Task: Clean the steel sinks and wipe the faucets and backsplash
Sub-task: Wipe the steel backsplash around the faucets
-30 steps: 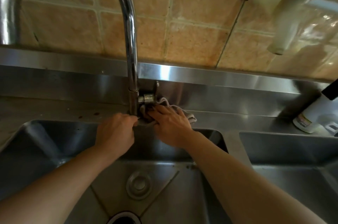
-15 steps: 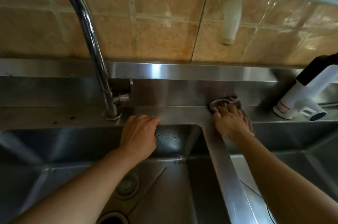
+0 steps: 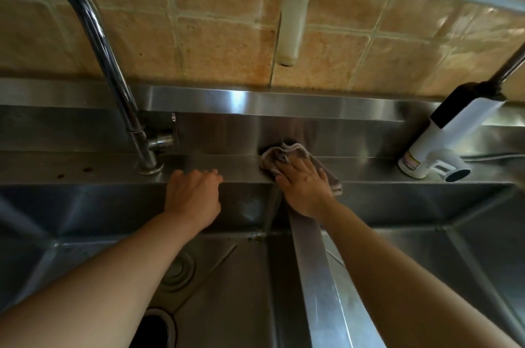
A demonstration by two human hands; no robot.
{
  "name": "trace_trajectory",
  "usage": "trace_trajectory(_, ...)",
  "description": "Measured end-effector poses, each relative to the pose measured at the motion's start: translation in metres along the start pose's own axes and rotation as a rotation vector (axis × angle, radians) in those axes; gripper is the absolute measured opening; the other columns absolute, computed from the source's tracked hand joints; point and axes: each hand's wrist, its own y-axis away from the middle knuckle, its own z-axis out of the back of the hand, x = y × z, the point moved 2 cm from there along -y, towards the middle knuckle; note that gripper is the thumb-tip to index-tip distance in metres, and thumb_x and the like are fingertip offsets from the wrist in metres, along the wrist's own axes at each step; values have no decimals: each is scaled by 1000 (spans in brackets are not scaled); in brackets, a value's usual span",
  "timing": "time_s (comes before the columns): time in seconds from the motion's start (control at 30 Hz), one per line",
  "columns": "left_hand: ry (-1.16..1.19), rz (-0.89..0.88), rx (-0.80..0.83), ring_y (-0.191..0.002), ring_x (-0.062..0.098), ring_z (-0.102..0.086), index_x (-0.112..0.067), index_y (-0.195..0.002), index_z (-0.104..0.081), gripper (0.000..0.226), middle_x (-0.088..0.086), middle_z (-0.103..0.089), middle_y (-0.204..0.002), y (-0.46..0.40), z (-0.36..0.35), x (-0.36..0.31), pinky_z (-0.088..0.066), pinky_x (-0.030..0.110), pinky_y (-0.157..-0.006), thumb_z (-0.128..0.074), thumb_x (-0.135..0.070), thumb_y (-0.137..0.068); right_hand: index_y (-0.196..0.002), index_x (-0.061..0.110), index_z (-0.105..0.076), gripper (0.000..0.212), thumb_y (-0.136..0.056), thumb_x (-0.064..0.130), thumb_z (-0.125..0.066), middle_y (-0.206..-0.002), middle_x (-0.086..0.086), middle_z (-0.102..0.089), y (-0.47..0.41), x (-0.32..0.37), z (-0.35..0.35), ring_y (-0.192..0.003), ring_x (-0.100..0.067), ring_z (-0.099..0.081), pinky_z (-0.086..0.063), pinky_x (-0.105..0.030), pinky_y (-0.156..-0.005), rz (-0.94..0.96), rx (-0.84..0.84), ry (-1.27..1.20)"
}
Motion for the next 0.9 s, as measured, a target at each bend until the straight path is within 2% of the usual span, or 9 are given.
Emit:
trace_trajectory(0.13,-20,16,57,-119,17,-52,-22,-128,-54,41,-2,-55,-134,0,4,-5,-36,34,-97,-52,-14,-88,-149,35,-22,49,-102,45,-23,-160,10,-8,49,4,-6,-147,-18,3,-2,-44,-119,-1,28,-53)
trace_trajectory(0.23,-3,-13,82,-134,17,-39,-20,-140,-42,53,-1,-36,-150,5,2,-2,-33,39,-105,-54,-16,-88,-147,36,-27,47,-101,46,-21,-158,15,-14,99,8,-12,-147,-12,0,-4,-38,-121,-39,17,-117)
trace_trajectory(0.33,-2,-40,122,-140,18,-28,-17,-143,-34,60,0,-28,-154,11,2,-2,-27,40,-110,-55,-21,-87,-138,38,-46,44,-98,50,-30,-145,25,-33,139,12,-16,-142,-2,-20,-20,-35,-116,-144,-80,-290)
trace_trajectory(0.43,11,-85,103,-138,16,-30,-19,-140,-37,57,-2,-35,-149,10,3,-8,-26,41,-109,-53,-21,-85,-113,31,-70,48,-84,49,-36,-130,14,-58,165,19,-25,-126,-14,-49,-41,-40,-104,-145,-234,-315)
trace_trajectory(0.5,45,-160,144,-142,14,-22,-21,-147,-26,66,-4,-25,-155,8,0,-18,-21,44,-112,-52,-20,-86,-104,30,-73,35,-84,37,-45,-125,8,-60,167,23,-31,-116,-23,-53,-49,-46,-89,-168,-321,-229)
trace_trajectory(0.57,59,-191,186,-144,15,-17,-21,-150,-19,71,-5,-16,-158,5,-2,-26,-16,47,-114,-52,-20,-87,-118,33,-66,35,-87,28,-51,-139,6,-48,150,30,-27,-127,-26,-42,-46,-45,-92,-182,-306,-100)
trace_trajectory(0.63,59,-184,191,-144,16,-16,-19,-150,-18,71,-4,-13,-159,3,-4,-28,-16,48,-115,-51,-20,-88,-139,36,-44,46,-94,30,-48,-154,9,-24,121,33,-22,-142,-21,-19,-34,-41,-105,-194,-213,-14)
trace_trajectory(0.7,35,-188,204,-146,16,-12,-19,-151,-15,72,-4,-8,-160,2,-8,-26,-15,48,-115,-51,-19,-88,-148,36,-26,51,-99,35,-40,-159,9,-10,88,31,-13,-146,-17,-5,-27,-41,-111,-242,-127,-4)
trace_trajectory(0.9,-12,-185,222,-147,16,-8,-20,-152,-10,77,-4,-3,-160,0,-13,-27,-13,47,-115,-52,-20,-87,-151,31,-16,58,-98,34,-38,-161,6,-2,56,29,-5,-147,-22,4,-15,-42,-116,-222,1,44)
